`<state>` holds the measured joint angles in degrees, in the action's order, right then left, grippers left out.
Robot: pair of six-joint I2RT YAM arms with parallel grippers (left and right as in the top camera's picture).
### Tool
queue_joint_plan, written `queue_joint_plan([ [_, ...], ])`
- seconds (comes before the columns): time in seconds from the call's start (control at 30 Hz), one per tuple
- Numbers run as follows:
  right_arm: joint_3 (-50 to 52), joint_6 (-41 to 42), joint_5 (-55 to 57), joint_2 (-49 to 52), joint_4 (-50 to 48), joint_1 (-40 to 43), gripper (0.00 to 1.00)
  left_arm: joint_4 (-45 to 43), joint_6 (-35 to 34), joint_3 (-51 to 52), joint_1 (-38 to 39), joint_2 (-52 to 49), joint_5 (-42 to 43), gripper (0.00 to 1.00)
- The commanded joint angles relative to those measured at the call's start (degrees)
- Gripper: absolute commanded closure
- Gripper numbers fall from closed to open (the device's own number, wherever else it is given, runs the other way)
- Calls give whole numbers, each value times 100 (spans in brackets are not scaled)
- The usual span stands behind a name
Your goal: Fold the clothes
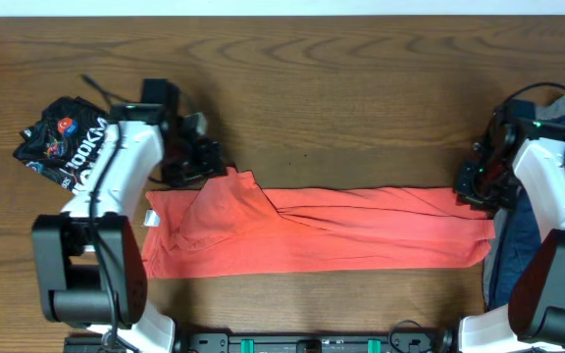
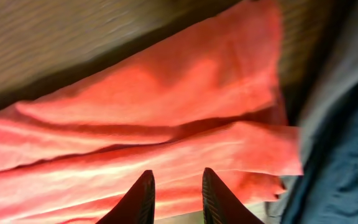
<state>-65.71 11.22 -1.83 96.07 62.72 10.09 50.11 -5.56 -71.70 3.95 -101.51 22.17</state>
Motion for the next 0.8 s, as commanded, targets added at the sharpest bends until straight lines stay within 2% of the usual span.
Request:
queue_joint_plan([
  [0.0,118,-122,-162,-15,-59,-127,74,-157,-90,-20,299,-271,-518,32],
  [0.1,184,-122,-155,-15,-79,-149,74,-297,-212,-20,474,-452,-640,32],
  [0.17,212,-122,-122,-15,-96,-149,74,-308,-227,-20,549,-584,-643,40],
  [0.33,212,-122,-120,-15,-98,-149,73,-247,-229,-13,616,-824,-640,49],
  [0.4,212,-122,-120,-15,-96,-149,73,-223,-232,-13,616,-844,-634,81],
  [0.43,212,-122,-120,-15,-98,-149,73,-190,-232,-17,616,-835,-592,94],
  [0.6,212,-120,162,-15,-85,-149,73,699,-205,-52,616,-431,44,94],
  [0.77,214,-96,413,-15,-44,-149,72,2092,-203,-52,616,245,46,94],
])
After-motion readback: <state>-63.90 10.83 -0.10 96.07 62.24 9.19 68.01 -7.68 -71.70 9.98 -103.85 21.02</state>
